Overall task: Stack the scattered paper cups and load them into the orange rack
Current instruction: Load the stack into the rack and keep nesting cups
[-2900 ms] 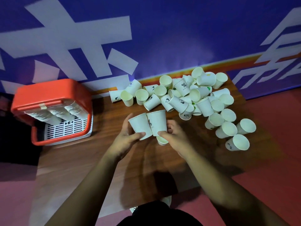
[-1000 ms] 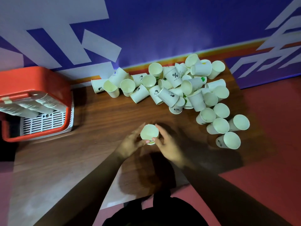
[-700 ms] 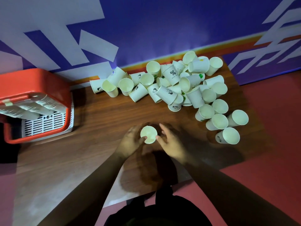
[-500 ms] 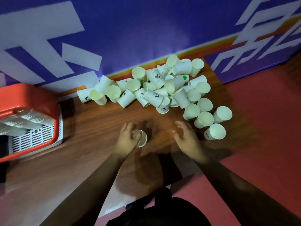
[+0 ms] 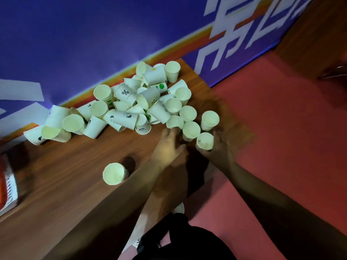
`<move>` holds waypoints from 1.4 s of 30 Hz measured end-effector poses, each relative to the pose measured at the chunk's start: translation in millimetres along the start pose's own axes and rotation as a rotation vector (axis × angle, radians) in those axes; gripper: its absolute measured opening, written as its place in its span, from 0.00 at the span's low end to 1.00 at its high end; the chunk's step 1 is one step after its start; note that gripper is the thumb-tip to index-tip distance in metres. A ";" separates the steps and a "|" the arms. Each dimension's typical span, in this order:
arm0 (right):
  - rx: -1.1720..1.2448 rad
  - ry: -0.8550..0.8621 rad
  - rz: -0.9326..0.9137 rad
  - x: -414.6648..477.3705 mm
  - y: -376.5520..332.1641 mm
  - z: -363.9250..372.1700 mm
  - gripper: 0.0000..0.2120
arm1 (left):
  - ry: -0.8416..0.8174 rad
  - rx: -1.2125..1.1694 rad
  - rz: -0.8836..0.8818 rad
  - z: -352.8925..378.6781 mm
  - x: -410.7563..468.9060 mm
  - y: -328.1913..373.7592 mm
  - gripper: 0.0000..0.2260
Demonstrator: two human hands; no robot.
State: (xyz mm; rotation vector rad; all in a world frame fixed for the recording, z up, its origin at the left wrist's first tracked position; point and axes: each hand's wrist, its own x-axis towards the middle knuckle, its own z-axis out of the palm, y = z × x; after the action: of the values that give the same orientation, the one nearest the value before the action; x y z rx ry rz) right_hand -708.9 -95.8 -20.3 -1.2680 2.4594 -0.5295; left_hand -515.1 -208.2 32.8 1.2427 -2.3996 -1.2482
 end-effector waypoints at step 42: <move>0.437 -0.384 -0.234 -31.7 -207.5 29.0 0.31 | 0.294 -0.249 -0.370 -132.7 -165.8 -138.8 0.25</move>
State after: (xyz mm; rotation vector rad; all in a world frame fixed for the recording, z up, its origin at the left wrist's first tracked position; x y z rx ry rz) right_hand -532.1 -186.1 53.9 -1.3261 1.7745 -0.7531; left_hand -262.0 -208.2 50.3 1.7007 -1.8045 -1.2964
